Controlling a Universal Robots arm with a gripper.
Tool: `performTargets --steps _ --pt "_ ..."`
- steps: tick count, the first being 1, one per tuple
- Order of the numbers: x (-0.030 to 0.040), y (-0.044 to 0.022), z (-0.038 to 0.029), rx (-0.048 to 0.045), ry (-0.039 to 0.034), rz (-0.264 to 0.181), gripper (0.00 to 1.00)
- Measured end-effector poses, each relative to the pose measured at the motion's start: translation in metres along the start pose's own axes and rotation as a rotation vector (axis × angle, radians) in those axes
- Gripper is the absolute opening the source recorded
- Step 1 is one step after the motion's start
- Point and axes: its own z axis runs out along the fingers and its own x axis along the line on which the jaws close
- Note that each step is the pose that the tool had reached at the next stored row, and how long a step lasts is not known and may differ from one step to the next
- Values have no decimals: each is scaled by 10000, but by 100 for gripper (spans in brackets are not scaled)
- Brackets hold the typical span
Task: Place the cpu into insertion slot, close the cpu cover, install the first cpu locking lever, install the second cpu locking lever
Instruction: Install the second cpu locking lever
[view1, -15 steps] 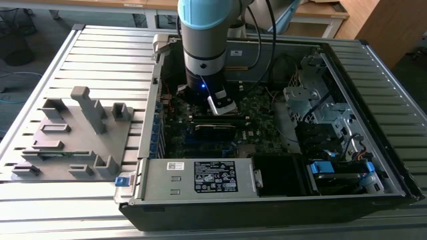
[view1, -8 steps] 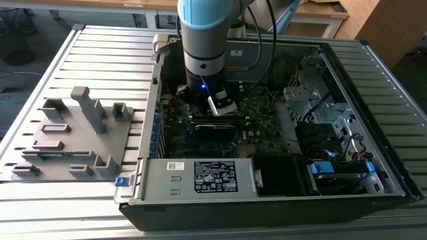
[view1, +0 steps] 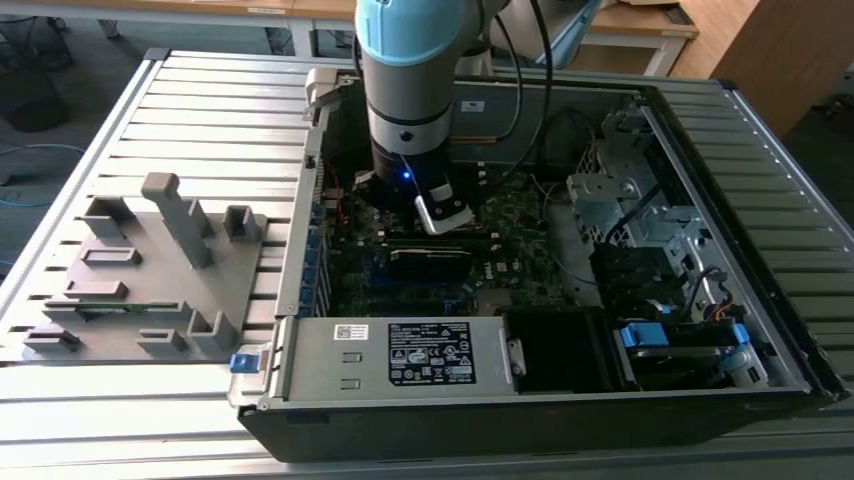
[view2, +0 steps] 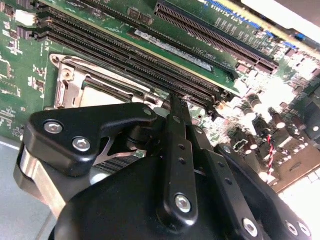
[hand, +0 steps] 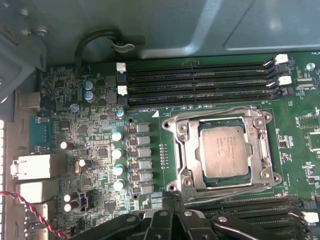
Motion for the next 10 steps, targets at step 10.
performTargets --steps 10 --pt "1 -4 26 -177 18 8 10"
